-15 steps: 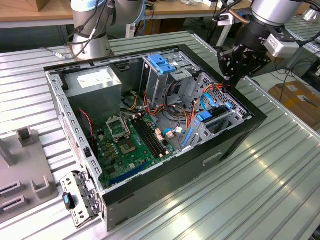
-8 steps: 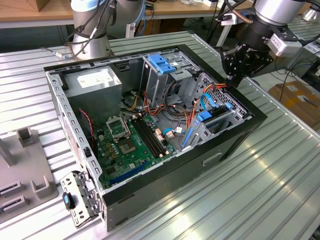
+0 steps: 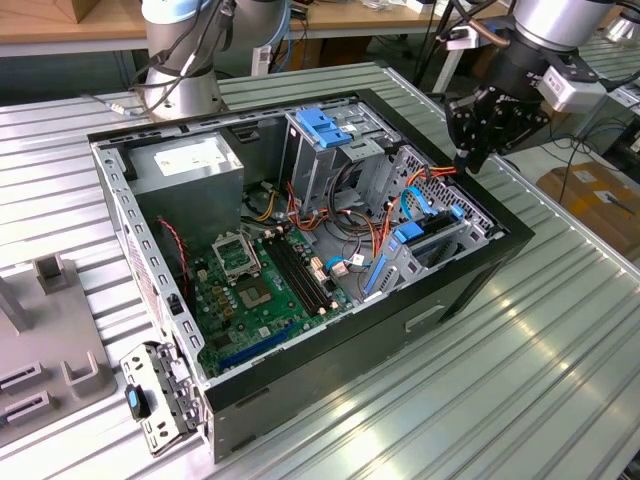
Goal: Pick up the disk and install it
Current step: 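Insert the second disk wire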
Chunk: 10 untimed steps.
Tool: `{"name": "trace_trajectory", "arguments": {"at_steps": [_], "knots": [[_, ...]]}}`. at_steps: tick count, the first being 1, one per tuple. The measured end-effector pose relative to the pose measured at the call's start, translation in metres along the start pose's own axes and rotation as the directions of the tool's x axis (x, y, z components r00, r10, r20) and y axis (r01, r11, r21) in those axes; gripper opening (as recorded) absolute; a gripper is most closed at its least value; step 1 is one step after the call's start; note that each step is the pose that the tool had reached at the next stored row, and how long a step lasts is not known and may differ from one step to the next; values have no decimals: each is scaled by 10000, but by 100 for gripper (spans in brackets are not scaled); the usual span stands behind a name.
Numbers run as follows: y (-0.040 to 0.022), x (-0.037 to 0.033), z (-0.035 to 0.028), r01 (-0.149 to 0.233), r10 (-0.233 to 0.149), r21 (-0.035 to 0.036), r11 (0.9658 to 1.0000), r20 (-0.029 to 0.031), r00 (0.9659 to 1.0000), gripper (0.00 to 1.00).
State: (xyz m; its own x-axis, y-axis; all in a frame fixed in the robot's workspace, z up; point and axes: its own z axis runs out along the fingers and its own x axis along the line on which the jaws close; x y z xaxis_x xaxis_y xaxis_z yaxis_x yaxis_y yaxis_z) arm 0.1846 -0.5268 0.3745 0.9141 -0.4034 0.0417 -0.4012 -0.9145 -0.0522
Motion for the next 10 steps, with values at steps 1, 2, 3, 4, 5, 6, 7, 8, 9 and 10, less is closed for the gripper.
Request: {"name": "trace_trajectory", "arguments": {"at_steps": [1, 2, 3, 4, 5, 6, 7, 8, 9, 10], "knots": [[0, 1, 3, -169, 169, -4, 9999, -8, 9999, 29], [-1, 1, 6, -290, 290, -6, 9996, -13, 9996, 29], [-1, 1, 10, -415, 415, -9, 9991, -18, 9991, 29], [0, 1, 25, -626, 626, -16, 9980, -29, 9980, 29], [1, 2, 36, -745, 745, -20, 9972, -35, 9972, 29], [-1, 5, 43, -822, 821, -24, 9966, -41, 9966, 29], [-5, 14, 48, -912, 912, -28, 9958, -46, 9958, 29], [-8, 22, 50, -952, 952, -29, 9955, -48, 9954, 29], [-16, 35, 52, -997, 997, -30, 9950, -51, 9950, 29], [-21, 33, 52, -1012, 1011, -33, 9949, -52, 9949, 29]]}}
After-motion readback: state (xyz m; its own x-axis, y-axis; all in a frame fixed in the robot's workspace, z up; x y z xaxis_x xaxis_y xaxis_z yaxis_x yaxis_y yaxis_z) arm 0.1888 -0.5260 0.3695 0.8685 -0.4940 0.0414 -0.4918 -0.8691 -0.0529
